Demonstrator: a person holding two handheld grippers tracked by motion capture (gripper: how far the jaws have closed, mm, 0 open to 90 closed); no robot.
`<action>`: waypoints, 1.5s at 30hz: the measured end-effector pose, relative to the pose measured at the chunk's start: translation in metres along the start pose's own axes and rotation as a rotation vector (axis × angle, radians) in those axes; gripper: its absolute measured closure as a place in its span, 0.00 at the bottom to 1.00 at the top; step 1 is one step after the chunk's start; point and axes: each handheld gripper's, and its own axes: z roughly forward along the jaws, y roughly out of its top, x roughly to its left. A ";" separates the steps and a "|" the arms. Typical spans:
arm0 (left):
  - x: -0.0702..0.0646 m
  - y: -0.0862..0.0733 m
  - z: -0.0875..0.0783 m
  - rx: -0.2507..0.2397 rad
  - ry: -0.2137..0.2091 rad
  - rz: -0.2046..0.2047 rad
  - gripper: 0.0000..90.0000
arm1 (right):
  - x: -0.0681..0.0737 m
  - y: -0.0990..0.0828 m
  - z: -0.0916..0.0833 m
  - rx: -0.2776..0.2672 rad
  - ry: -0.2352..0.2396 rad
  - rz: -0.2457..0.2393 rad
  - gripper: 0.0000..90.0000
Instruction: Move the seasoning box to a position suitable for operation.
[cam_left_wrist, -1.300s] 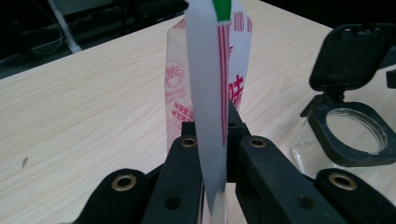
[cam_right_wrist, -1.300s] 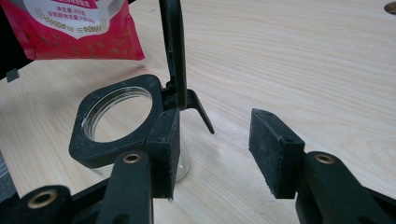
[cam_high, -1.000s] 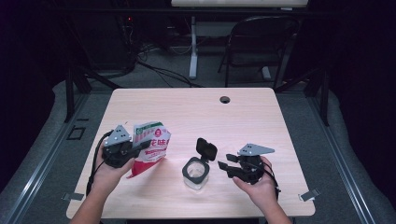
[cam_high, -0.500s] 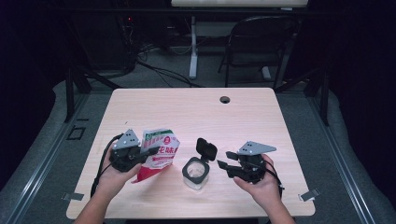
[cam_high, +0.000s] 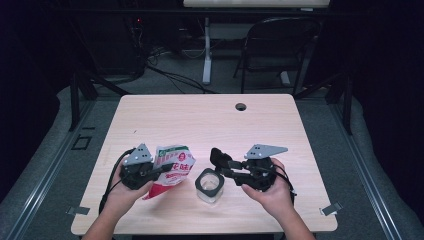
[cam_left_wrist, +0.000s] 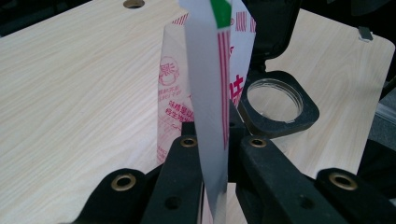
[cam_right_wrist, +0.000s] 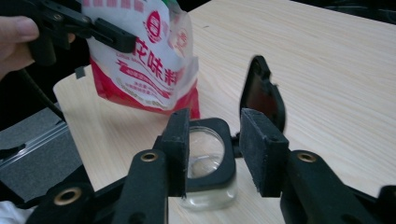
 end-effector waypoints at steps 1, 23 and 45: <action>-0.001 -0.001 -0.001 0.000 0.003 -0.001 1.00 | 0.001 0.002 0.001 0.003 0.008 -0.003 0.72; -0.009 -0.019 -0.010 0.015 0.013 -0.034 1.00 | 0.037 0.034 0.077 0.071 0.177 -0.096 0.79; -0.010 -0.039 -0.009 0.007 0.022 -0.064 0.78 | 0.050 0.040 0.096 0.108 0.230 -0.146 1.00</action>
